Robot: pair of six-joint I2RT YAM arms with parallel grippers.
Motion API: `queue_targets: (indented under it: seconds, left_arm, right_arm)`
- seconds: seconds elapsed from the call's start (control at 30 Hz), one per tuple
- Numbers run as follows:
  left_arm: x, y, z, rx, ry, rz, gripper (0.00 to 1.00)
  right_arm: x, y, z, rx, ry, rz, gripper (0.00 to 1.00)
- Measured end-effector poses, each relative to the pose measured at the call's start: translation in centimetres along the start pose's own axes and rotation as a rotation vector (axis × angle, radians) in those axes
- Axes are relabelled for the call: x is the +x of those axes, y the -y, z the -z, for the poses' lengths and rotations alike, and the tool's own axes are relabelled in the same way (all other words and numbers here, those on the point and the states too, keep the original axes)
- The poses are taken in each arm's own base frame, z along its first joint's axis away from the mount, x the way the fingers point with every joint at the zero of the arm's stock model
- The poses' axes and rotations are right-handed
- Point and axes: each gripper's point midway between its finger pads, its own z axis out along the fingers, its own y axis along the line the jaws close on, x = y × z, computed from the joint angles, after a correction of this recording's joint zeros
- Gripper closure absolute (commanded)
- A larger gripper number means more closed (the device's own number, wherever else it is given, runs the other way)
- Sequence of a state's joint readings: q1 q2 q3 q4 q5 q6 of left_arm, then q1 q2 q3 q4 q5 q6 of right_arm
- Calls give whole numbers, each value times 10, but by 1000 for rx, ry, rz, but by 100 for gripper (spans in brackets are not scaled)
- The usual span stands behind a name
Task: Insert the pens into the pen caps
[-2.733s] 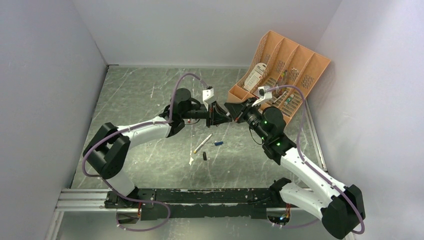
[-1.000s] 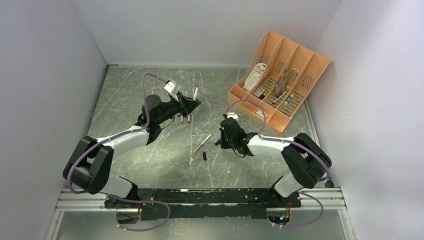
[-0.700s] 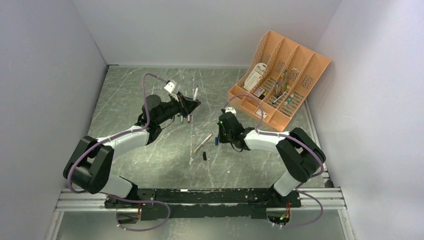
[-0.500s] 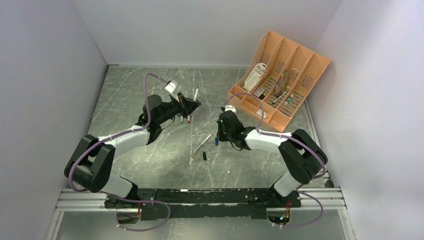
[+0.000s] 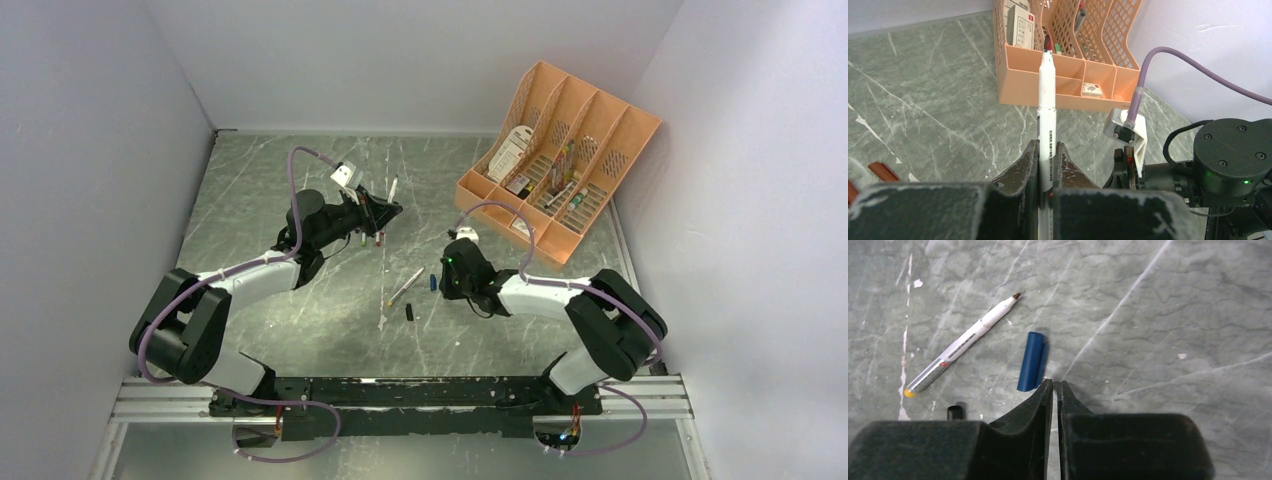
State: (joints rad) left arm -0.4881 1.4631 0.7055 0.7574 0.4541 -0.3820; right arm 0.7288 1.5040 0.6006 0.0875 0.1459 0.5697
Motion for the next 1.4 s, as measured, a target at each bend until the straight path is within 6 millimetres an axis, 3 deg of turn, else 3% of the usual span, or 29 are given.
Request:
queue_targets:
  seconds: [0.37,0.87,0.97,1.07,1.23,1.4]
  left_arm:
    - [0,0,0,2,-2,1,93]
    - [2,0,0,0,-8,3,93]
    - [3,0,0,-1,-10,5,93]
    - [4,-1,0,-3,-15,7,93]
    - [10,-3,-1,-7,-27,14,93]
    - [12,-4,-1,-4,-34,16,93]
  right_arm:
    - [6,-23,-3,-62,-2,-9,92]
    - [-17,-43,-27,-71,3,22,91]
    - [-23,-46,-23,-80,17,36,79]
    - [-38,-52,-7,-115,73,58,61]
    - [-69,-59,17,-154,183,136,50]
    - [-54,-49,4,-136,138,289,39]
